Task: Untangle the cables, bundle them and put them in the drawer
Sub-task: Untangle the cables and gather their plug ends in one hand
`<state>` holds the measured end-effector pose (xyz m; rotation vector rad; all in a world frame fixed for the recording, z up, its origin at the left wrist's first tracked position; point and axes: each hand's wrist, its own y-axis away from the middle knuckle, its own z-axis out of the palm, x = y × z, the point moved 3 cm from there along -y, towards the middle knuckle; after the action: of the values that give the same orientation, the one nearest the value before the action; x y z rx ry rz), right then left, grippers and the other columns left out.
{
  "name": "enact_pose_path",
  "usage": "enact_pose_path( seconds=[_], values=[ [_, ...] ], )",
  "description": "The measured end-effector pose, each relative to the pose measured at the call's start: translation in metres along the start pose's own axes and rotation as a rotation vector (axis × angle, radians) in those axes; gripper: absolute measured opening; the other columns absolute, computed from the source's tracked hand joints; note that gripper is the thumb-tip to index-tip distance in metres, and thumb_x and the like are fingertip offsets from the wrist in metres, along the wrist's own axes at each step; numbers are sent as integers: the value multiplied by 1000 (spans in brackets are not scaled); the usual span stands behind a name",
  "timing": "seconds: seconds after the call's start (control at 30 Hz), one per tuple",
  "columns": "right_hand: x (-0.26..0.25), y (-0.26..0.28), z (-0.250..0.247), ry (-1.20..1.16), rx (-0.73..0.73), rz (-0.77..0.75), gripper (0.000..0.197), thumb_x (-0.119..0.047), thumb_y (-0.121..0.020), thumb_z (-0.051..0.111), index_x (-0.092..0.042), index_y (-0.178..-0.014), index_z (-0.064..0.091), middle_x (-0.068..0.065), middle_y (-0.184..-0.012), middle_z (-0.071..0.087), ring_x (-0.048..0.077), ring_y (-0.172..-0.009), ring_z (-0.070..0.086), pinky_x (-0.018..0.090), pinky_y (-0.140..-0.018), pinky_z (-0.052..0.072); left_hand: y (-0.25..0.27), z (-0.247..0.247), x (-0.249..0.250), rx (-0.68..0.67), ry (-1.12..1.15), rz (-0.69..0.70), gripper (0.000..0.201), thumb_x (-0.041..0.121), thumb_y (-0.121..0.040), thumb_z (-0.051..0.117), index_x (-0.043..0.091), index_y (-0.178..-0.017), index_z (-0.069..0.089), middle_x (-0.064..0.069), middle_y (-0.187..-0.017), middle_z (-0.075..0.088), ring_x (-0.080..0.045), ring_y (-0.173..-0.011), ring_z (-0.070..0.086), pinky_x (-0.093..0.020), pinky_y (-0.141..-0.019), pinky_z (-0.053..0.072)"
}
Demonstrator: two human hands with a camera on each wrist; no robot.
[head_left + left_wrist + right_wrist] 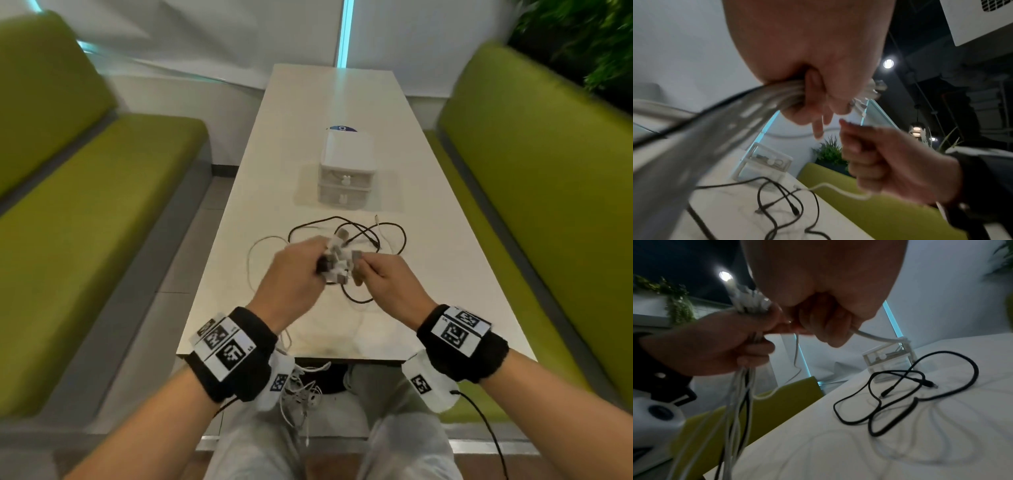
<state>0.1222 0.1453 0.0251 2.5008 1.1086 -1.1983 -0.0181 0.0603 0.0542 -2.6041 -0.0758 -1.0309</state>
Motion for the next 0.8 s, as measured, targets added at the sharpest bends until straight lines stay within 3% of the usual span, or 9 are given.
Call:
enact_pose_path(
  seconds=[0.07, 0.13, 0.23, 0.33, 0.4, 0.47, 0.53, 0.67, 0.8],
  values=[
    [-5, 3, -7, -21, 39, -61, 40, -31, -97, 42, -7, -69, 57, -2, -60, 56, 7, -56, 46, 16, -54, 32, 2, 12, 3, -104, -134, -57, 37, -6, -82, 49, 27, -66, 42, 9, -69, 51, -23, -73, 53, -17, -54, 27],
    [-6, 6, -15, 30, 34, -113, 38, -30, -100, 43, -11, -69, 53, -8, -57, 53, 6, -56, 47, 14, -54, 32, 4, 13, 2, -73, -100, -90, 43, -5, -83, 49, 29, -60, 34, 9, -62, 47, -22, -63, 49, -19, -51, 25],
    [4, 8, -19, 175, -39, -105, 39, -39, -101, 35, -16, -73, 50, -14, -55, 48, 6, -55, 48, 24, -57, 38, 5, -1, -6, 165, 45, -120, 38, -4, -88, 52, 24, -62, 50, -2, -79, 70, -19, -69, 59, -16, -64, 41],
    [21, 7, -19, 210, -84, -31, 46, -46, -99, 26, -14, -79, 52, 0, -67, 59, 19, -65, 54, 38, -68, 45, 3, -22, -8, 374, 287, -160, 29, -2, -94, 50, 10, -73, 65, 10, -92, 70, 0, -80, 62, -19, -79, 49],
    [28, 6, -17, 199, -95, 8, 47, -48, -98, 24, -16, -80, 53, -1, -70, 60, 18, -68, 55, 36, -67, 45, 0, -33, -10, 463, 473, -189, 33, 1, -96, 50, 18, -72, 63, 25, -76, 63, 6, -71, 59, -18, -65, 46],
    [29, 6, -12, 222, -144, -1, 44, -48, -97, 24, -19, -80, 53, -7, -72, 55, 12, -68, 52, 30, -66, 39, -3, -46, -13, 565, 600, -191, 30, 11, -96, 52, 23, -70, 60, 21, -53, 50, 0, -53, 42, -22, -52, 32],
    [28, 7, -7, 283, -219, -60, 41, -45, -99, 28, -21, -80, 55, -6, -80, 49, 10, -70, 49, 25, -68, 35, -6, -56, -13, 620, 744, -193, 28, 19, -95, 51, 22, -69, 61, 16, -49, 35, -4, -46, 26, -19, -46, 23],
    [13, 17, 1, 283, -376, -47, 45, -47, -99, 37, -20, -78, 66, -8, -77, 55, 5, -69, 53, 22, -65, 36, -8, -61, -4, 508, 786, -139, 27, 21, -97, 50, 20, -78, 70, 3, -56, 24, -9, -46, 17, -20, -43, 17],
    [-2, 39, 10, 17, -569, 78, 39, -41, -98, 47, -19, -78, 73, 3, -69, 69, 13, -68, 63, 23, -72, 48, -5, -55, -5, 400, 735, -138, 29, 19, -100, 51, -5, -94, 67, 0, -59, 27, -7, -45, 20, -20, -43, 19]
  ],
)
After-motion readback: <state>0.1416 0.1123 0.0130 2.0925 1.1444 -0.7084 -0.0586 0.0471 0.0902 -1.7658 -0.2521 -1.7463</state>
